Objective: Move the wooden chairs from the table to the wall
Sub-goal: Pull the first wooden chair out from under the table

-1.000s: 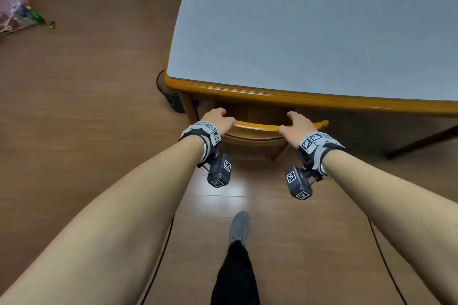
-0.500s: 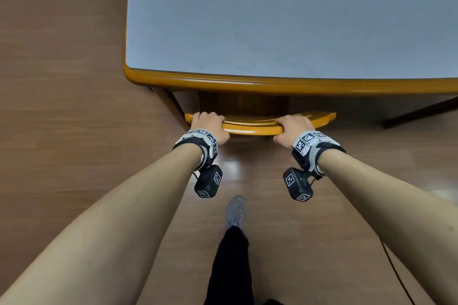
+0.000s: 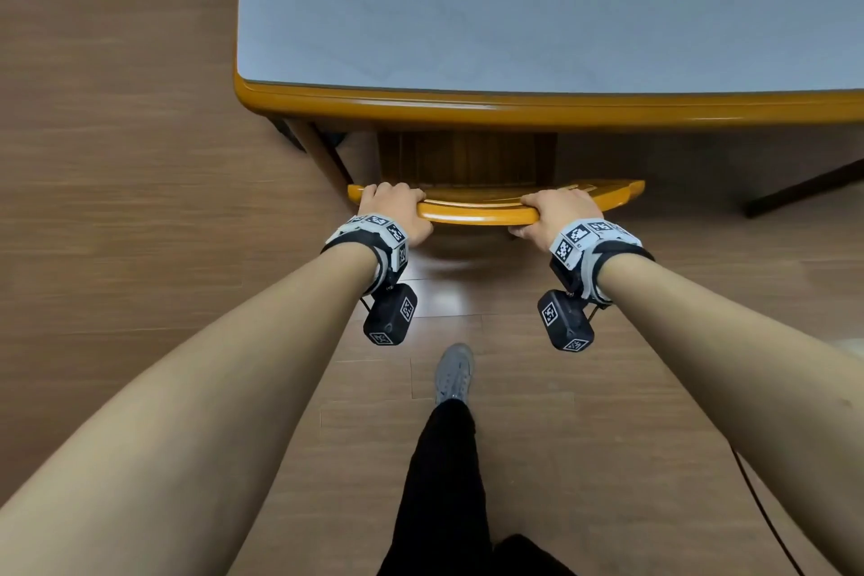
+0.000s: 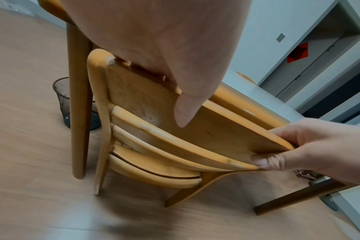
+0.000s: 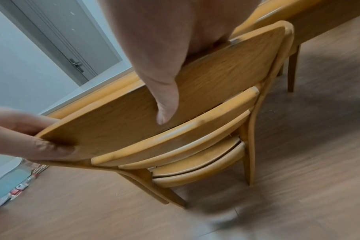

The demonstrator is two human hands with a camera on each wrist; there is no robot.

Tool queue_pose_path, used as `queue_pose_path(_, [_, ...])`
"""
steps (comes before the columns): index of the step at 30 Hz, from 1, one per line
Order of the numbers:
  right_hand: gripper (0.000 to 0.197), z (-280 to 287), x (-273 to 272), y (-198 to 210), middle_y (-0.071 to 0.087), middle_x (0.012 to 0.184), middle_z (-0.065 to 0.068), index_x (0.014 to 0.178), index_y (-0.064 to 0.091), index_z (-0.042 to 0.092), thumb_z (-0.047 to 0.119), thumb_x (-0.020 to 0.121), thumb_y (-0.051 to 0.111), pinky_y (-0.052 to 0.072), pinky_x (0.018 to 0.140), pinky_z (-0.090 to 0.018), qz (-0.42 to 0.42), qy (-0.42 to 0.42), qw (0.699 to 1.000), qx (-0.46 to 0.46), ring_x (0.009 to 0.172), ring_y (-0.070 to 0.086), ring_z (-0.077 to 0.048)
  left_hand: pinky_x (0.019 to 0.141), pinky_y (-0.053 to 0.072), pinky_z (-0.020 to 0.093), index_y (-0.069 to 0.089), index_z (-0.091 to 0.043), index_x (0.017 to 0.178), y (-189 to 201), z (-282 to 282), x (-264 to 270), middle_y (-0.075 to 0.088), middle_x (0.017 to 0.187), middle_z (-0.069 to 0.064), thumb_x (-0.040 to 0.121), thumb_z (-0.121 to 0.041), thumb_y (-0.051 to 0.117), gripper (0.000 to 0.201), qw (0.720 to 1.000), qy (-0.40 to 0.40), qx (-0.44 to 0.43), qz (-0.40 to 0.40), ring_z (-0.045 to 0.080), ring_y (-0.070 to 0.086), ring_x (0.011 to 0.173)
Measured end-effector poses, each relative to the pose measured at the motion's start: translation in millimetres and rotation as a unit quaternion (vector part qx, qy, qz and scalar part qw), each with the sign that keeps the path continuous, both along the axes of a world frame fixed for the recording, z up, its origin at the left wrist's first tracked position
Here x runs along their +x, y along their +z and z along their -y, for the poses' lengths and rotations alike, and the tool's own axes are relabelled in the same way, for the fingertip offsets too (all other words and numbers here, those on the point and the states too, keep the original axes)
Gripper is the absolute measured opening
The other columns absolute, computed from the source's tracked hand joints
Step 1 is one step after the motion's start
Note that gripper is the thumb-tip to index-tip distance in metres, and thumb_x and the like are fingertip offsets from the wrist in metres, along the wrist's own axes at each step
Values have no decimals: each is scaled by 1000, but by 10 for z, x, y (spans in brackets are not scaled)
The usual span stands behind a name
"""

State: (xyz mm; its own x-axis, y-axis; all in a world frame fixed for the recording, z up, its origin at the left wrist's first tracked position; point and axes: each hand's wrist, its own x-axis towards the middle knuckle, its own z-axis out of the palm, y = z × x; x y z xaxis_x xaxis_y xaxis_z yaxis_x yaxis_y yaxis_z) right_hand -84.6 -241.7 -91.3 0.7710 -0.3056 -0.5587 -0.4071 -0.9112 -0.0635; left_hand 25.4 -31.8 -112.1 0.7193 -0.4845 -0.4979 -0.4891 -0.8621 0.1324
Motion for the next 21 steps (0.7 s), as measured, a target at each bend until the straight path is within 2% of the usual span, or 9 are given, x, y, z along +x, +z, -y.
queue_pose_path(4, [42,-107,-308,-102,70,104,-1,115,67,27,60,91,60,45,97,-40,1,23,1000,0,102,62,-28,107,28,42,63,-27,128,-85,-150,-357,62,122,3,84,-39,62,46,1000,8,-14,14,31,50,117])
queue_pose_path(10, [44,-395,-1024,-242,70,104,-2,113,65,25,62,90,60,48,93,-40,-2,46,999,-18,100,64,-28,109,26,42,62,-27,131,-167,-466,-1132,60,128,3,85,-38,62,47,999,9,-18,30,31,48,121])
queue_pose_path(15, [42,-693,-1858,-257,68,96,-1,115,68,29,61,90,61,49,80,-35,21,47,998,-27,85,58,-25,107,26,39,64,-31,127,-166,-754,-1957,63,123,3,84,-34,65,43,998,29,-36,33,29,50,118])
queue_pose_path(18, [37,-883,-2501,-272,70,101,-2,117,67,31,57,92,63,52,80,-35,26,60,998,-25,88,62,-25,106,28,40,65,-32,120,-172,-955,-2611,65,116,2,82,-36,65,38,998,36,-37,23,28,53,115])
queue_pose_path(21, [28,-1128,-3232,-333,70,106,-4,114,66,30,46,92,68,55,84,-39,12,67,997,-30,98,64,-30,109,28,43,66,-30,114,-160,-1205,-3399,66,111,-1,81,-33,63,33,998,42,-37,-9,27,56,113])
